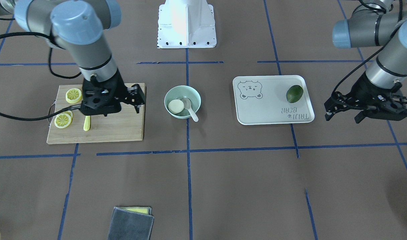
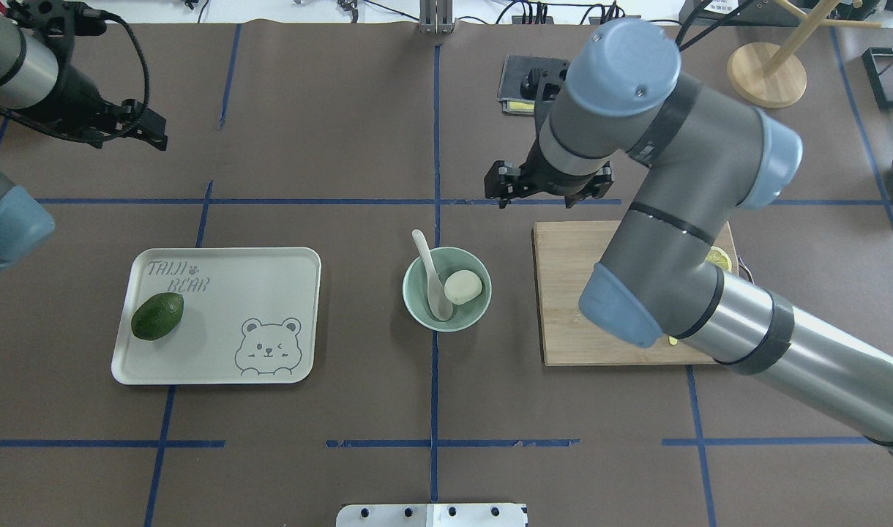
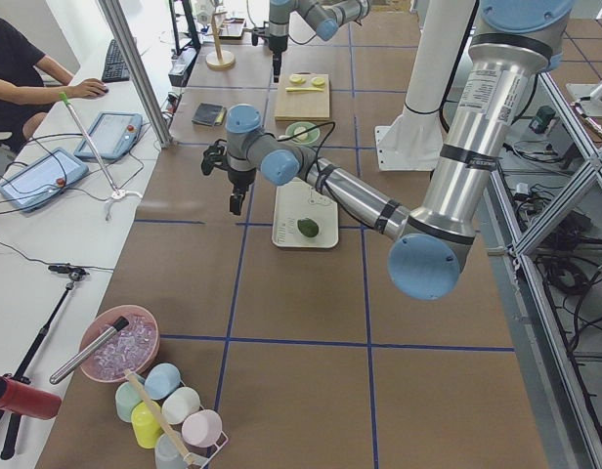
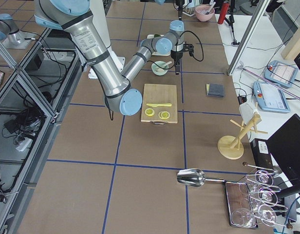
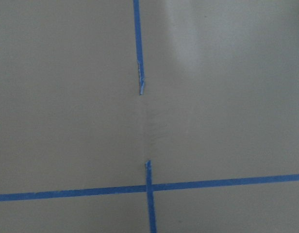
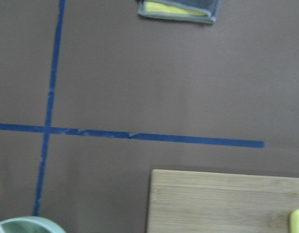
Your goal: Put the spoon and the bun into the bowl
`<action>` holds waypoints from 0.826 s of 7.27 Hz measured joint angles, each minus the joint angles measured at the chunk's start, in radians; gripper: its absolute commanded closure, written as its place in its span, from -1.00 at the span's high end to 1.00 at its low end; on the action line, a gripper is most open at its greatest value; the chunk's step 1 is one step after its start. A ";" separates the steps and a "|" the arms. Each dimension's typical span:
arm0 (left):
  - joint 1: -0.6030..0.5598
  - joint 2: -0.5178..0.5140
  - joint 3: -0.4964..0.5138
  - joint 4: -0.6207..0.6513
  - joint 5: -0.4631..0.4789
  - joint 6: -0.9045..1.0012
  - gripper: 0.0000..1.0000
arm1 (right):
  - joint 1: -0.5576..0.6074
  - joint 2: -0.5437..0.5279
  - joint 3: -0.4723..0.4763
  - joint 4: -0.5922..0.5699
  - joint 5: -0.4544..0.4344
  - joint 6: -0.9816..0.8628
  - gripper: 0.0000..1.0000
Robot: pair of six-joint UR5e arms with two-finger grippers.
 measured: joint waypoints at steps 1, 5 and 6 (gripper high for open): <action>-0.068 0.049 0.017 0.005 -0.013 0.138 1.00 | 0.075 -0.046 0.002 -0.017 0.030 -0.110 1.00; -0.313 0.095 0.143 0.139 -0.032 0.579 1.00 | 0.347 -0.202 -0.033 -0.034 0.182 -0.513 1.00; -0.328 0.094 0.151 0.163 -0.032 0.604 1.00 | 0.415 -0.259 -0.036 -0.034 0.231 -0.612 1.00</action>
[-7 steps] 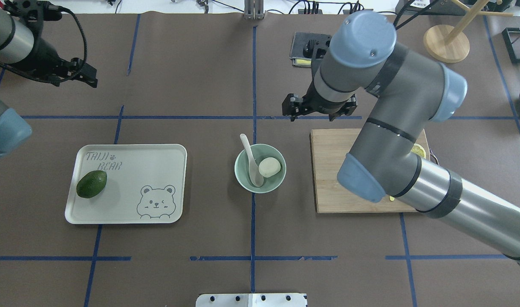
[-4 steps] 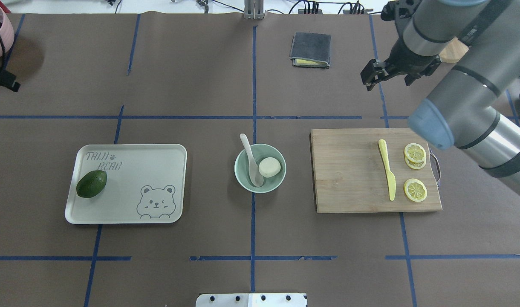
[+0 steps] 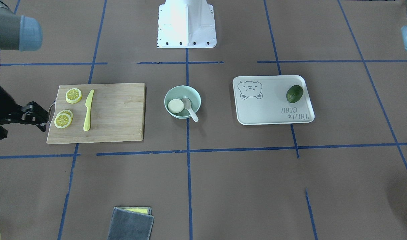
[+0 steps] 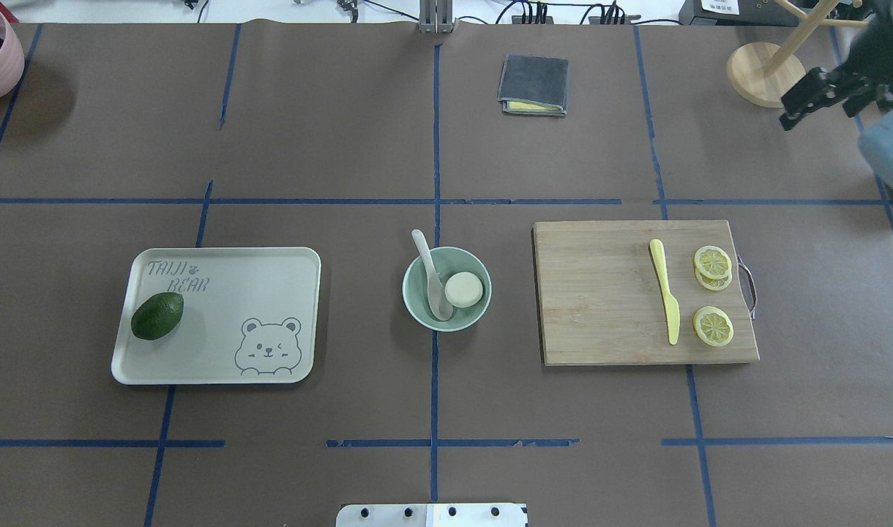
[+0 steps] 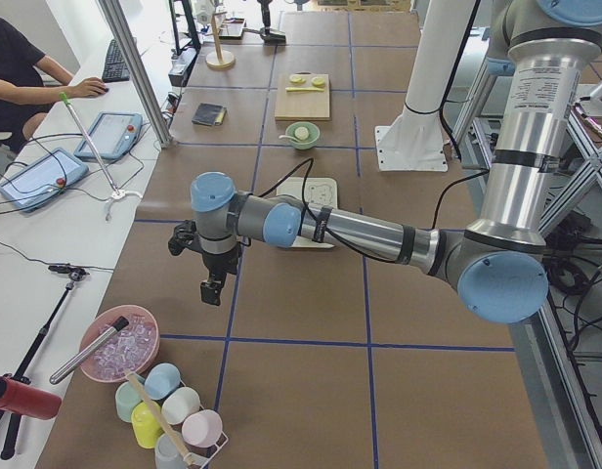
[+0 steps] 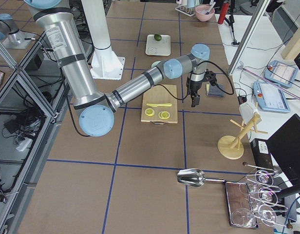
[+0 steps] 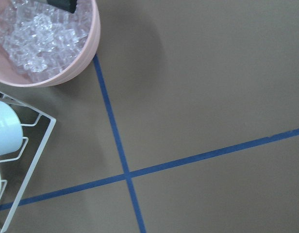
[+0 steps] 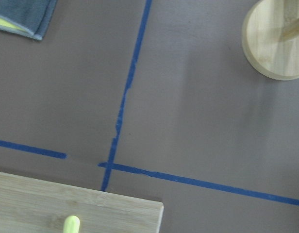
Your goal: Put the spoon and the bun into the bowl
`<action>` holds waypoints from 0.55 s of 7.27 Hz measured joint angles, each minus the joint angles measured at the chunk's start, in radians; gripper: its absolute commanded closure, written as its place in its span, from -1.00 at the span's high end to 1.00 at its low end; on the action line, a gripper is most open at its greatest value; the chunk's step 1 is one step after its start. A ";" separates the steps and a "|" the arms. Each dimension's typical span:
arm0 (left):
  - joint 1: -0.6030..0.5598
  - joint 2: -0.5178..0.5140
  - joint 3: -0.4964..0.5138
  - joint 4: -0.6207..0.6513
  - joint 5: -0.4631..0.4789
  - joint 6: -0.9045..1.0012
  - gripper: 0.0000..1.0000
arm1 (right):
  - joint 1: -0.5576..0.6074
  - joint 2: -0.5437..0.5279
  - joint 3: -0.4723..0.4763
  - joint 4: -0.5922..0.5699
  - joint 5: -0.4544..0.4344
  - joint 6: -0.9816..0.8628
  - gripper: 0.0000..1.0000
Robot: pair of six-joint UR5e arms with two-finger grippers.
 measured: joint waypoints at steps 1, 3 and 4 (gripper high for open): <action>-0.006 -0.002 0.003 0.011 0.000 0.009 1.00 | 0.066 -0.060 -0.004 0.001 0.034 -0.105 1.00; -0.015 -0.005 0.004 0.018 -0.001 0.014 1.00 | 0.179 -0.160 -0.040 0.007 0.084 -0.288 1.00; -0.017 -0.006 0.005 0.020 -0.001 0.014 1.00 | 0.239 -0.200 -0.089 0.016 0.133 -0.361 1.00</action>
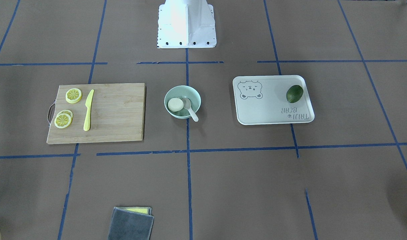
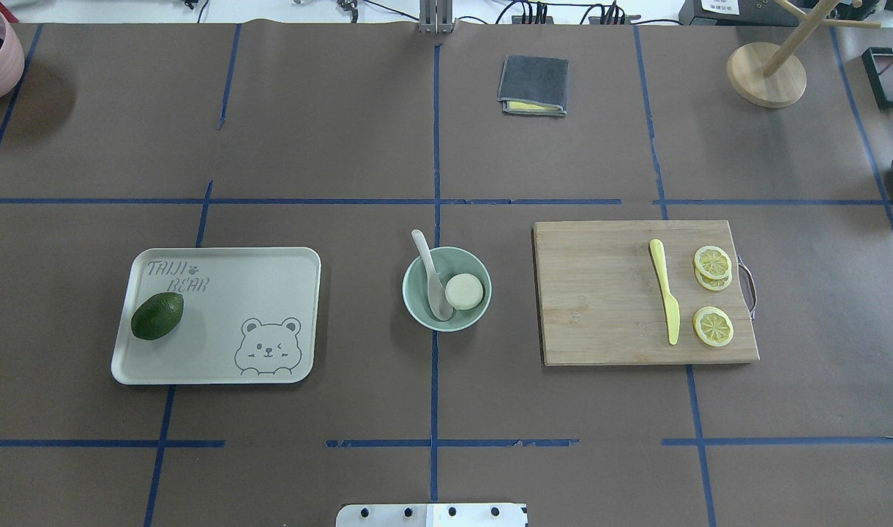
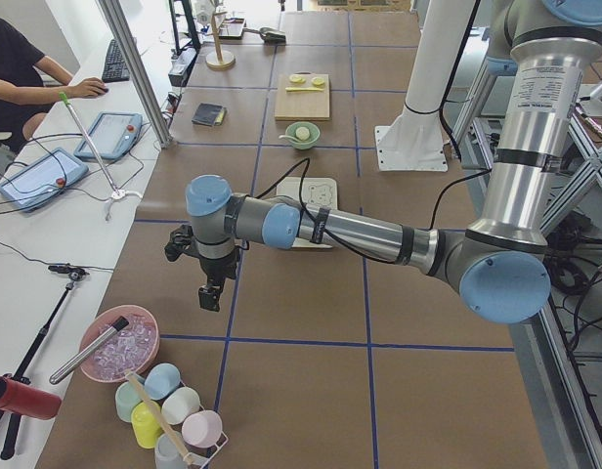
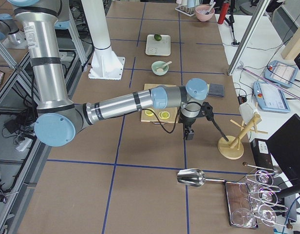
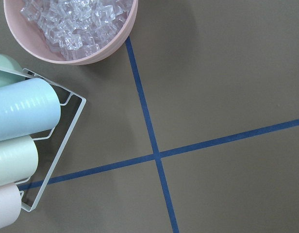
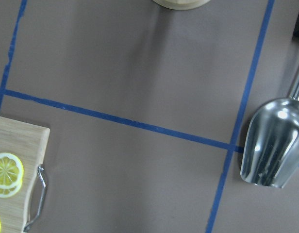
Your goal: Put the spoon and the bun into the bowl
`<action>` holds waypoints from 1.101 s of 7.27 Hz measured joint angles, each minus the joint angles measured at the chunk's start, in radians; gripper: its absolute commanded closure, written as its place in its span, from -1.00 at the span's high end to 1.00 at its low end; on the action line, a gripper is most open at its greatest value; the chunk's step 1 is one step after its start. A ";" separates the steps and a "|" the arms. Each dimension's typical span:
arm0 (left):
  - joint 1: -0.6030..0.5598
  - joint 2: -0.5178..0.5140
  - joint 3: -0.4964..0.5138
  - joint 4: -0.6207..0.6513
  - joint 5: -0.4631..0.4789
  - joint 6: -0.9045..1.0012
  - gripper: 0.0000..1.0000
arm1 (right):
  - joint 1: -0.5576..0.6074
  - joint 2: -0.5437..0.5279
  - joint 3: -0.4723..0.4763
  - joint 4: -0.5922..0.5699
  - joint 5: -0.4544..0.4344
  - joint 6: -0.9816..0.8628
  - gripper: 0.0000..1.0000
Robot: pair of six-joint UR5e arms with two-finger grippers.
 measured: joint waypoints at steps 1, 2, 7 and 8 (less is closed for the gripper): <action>0.000 0.002 0.000 0.001 0.000 0.000 1.00 | 0.048 -0.018 -0.048 0.008 0.038 -0.053 1.00; -0.001 0.006 0.000 0.001 -0.001 0.000 1.00 | 0.073 -0.026 -0.075 0.012 0.051 -0.075 1.00; -0.009 0.037 0.016 0.002 -0.015 0.000 1.00 | 0.088 -0.097 -0.126 0.152 0.050 -0.030 1.00; -0.021 0.045 0.019 0.009 -0.039 0.000 1.00 | 0.088 -0.094 -0.120 0.161 0.042 0.026 1.00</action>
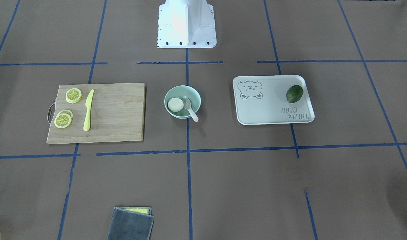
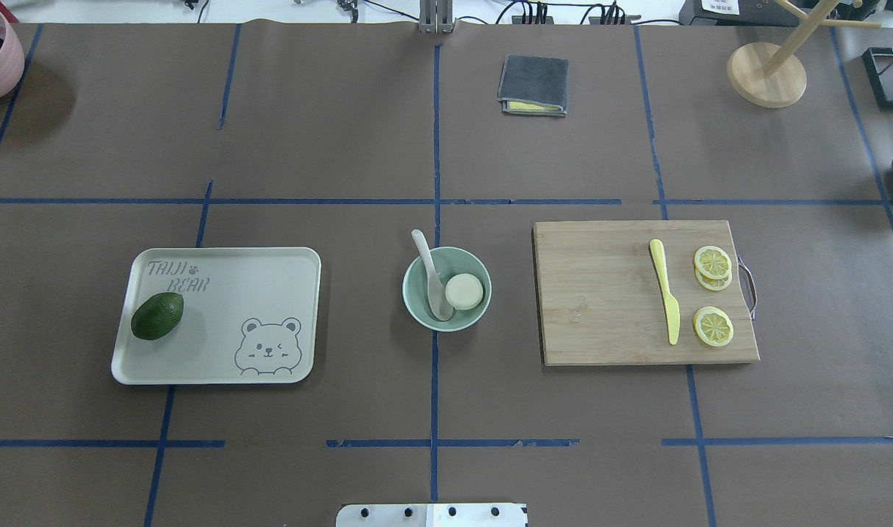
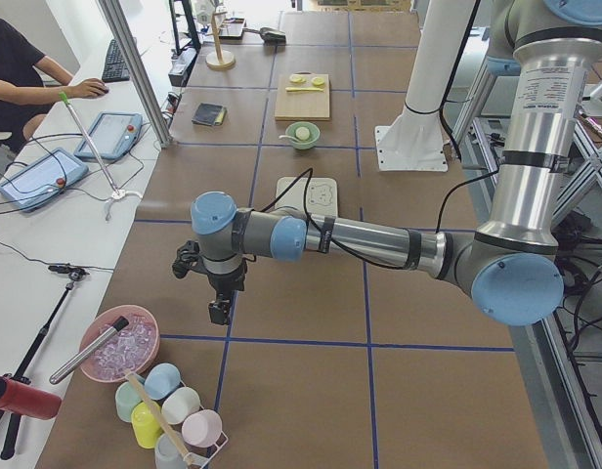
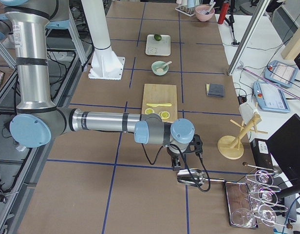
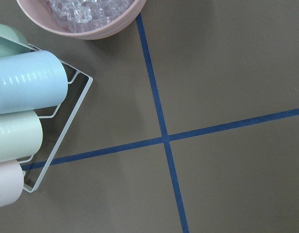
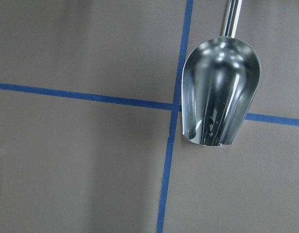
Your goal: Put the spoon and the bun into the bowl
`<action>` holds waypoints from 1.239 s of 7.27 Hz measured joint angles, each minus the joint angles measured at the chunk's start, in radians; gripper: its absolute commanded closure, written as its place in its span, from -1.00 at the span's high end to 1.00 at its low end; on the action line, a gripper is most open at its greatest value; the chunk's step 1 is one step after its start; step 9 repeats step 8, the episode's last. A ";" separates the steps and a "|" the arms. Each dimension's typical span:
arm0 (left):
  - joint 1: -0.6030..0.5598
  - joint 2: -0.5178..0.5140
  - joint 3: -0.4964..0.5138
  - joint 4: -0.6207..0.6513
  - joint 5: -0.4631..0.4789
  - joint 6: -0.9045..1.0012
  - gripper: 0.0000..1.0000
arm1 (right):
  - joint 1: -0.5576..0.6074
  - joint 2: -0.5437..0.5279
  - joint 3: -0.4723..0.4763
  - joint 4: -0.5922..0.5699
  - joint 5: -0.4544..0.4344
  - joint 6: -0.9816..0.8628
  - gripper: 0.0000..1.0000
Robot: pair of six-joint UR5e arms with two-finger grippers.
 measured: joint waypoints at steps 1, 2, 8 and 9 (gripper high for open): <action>-0.018 0.007 0.001 0.020 -0.029 0.000 1.00 | -0.001 0.006 0.006 0.003 -0.013 0.035 1.00; -0.042 0.022 0.000 0.041 -0.052 0.001 1.00 | -0.001 0.011 0.008 0.004 -0.020 0.052 1.00; -0.084 0.069 -0.011 0.060 -0.073 0.029 1.00 | -0.001 0.020 0.009 0.005 -0.021 0.069 1.00; -0.084 0.069 -0.011 0.060 -0.073 0.029 1.00 | -0.001 0.020 0.009 0.005 -0.021 0.069 1.00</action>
